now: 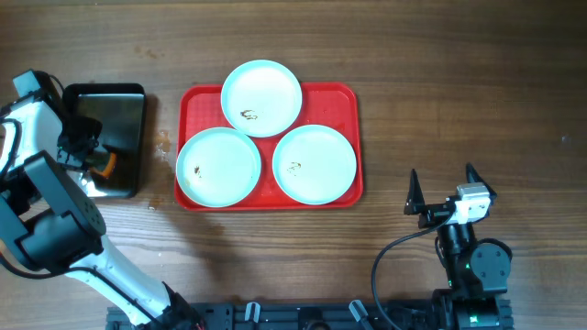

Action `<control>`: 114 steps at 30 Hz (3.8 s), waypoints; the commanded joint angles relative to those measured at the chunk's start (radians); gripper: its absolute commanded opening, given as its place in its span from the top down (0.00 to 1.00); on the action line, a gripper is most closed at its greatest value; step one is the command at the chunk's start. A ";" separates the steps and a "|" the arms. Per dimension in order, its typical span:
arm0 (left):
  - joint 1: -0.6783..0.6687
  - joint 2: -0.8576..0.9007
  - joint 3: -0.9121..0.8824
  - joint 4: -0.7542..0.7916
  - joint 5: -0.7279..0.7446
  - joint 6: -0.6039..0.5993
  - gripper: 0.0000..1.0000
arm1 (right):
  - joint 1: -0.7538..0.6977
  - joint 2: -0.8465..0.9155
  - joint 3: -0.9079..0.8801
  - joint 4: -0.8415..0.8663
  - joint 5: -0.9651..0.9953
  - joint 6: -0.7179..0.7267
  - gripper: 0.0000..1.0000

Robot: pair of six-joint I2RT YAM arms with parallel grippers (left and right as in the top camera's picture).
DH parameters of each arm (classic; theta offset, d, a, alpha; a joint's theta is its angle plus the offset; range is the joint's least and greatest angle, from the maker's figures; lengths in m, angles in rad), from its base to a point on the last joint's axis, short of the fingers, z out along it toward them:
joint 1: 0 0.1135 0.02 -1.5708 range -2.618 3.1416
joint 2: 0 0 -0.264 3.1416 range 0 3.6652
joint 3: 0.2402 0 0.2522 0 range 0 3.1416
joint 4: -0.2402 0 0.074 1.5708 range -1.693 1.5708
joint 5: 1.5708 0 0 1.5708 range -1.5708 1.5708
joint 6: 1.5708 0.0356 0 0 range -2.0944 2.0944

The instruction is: Clean dirty plates on tray and stack at the side

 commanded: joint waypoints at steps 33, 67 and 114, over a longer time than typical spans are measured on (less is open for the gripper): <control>0.042 0.034 -0.031 -0.008 -0.003 -0.095 0.96 | -0.005 0.001 -0.001 0.002 0.003 0.012 0.00; -0.228 0.038 -0.031 0.186 -0.023 1.014 0.96 | -0.005 0.001 -0.001 0.002 0.003 0.012 0.00; -0.091 0.037 -0.031 0.199 0.427 1.040 0.96 | -0.005 0.001 -0.001 0.002 0.003 0.012 0.00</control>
